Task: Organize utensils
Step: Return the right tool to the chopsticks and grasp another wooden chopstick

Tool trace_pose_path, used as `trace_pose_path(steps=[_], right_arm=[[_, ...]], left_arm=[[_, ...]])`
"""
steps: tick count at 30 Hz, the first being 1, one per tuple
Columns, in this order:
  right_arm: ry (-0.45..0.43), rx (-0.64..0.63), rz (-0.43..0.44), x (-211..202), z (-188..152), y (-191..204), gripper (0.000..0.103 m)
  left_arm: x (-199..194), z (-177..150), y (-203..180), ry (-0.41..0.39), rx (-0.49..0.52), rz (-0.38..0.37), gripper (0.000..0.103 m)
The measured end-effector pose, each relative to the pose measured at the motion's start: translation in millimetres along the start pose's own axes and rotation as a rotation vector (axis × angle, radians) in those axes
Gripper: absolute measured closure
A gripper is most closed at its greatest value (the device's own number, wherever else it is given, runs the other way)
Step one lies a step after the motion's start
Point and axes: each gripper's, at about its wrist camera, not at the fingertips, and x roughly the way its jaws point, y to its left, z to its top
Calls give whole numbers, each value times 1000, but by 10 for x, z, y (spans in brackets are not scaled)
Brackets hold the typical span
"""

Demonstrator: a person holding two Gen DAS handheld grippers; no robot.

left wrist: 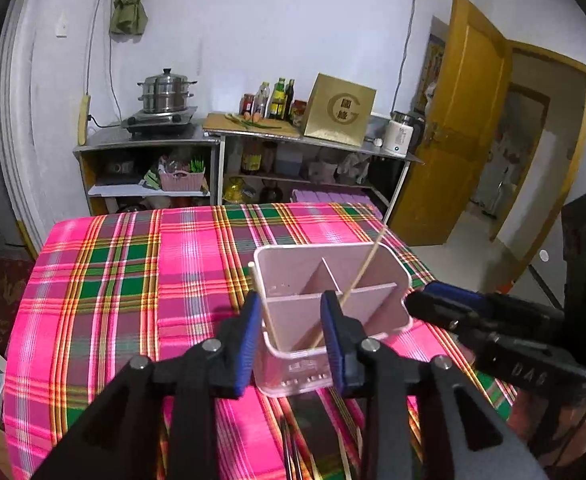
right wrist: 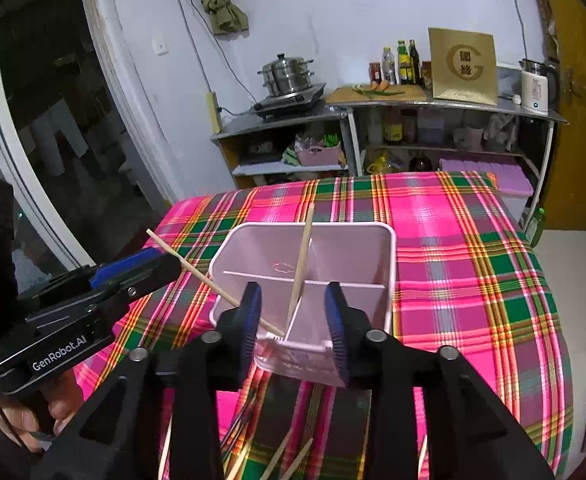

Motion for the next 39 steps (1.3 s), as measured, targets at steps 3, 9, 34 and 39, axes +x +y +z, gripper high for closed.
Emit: trace_pose_path(steps=[3, 9, 34, 39], right_arm=[[-35, -7, 4, -251, -172, -11, 68], [-84, -20, 8, -717, -602, -7, 68], [-41, -26, -50, -1174, -1842, -100, 68], [-6, -9, -79, -1030, -1831, -203, 72]], left_arm=[[-226, -176, -40, -36, 13, -2, 70], [-593, -600, -121, -64, 6, -19, 70], [-1000, -1827, 15, 8, -37, 44, 70], [-901, -1864, 85, 33, -43, 66, 70]])
